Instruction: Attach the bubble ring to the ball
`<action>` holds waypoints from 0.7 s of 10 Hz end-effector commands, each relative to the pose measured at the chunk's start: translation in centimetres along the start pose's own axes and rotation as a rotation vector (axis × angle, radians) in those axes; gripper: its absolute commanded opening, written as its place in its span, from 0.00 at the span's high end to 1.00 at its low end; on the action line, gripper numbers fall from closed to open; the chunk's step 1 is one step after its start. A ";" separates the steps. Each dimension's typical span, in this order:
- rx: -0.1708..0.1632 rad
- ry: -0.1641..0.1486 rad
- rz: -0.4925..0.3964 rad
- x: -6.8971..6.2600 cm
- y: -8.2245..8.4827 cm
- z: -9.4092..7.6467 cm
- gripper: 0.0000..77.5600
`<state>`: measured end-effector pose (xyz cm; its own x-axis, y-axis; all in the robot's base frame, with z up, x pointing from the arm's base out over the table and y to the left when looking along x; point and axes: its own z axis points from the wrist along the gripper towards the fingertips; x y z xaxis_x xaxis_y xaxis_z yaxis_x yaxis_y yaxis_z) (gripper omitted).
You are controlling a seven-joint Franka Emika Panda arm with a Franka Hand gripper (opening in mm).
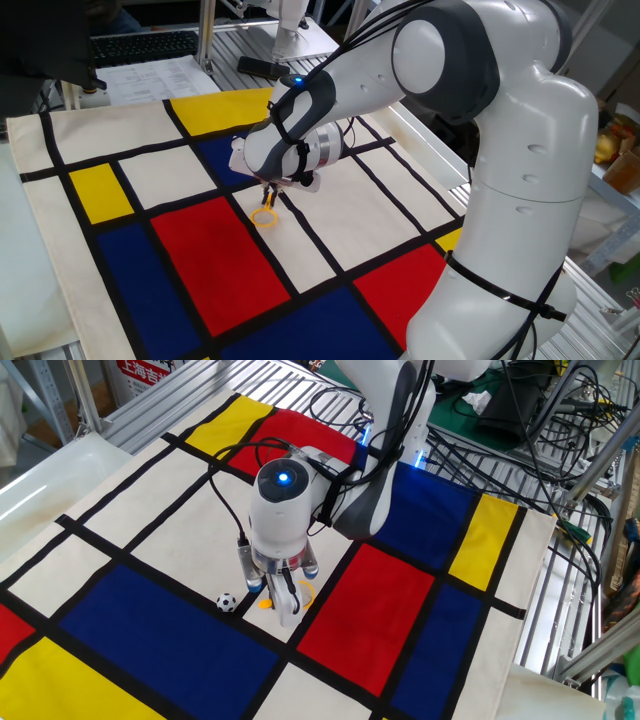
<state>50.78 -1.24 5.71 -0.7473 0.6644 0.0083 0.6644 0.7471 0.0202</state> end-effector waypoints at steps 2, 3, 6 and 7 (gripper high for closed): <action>0.010 -0.013 -0.014 -0.1 0.1 -0.1 0.98; 0.017 -0.024 0.011 -0.1 -0.2 -2.5 0.98; 0.015 -0.028 0.017 -0.1 -0.2 -2.8 0.98; 0.013 -0.031 0.022 -0.1 -0.2 -2.9 0.98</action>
<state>50.70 -1.41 8.19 -0.7391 0.6734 -0.0141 0.6734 0.7392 0.0059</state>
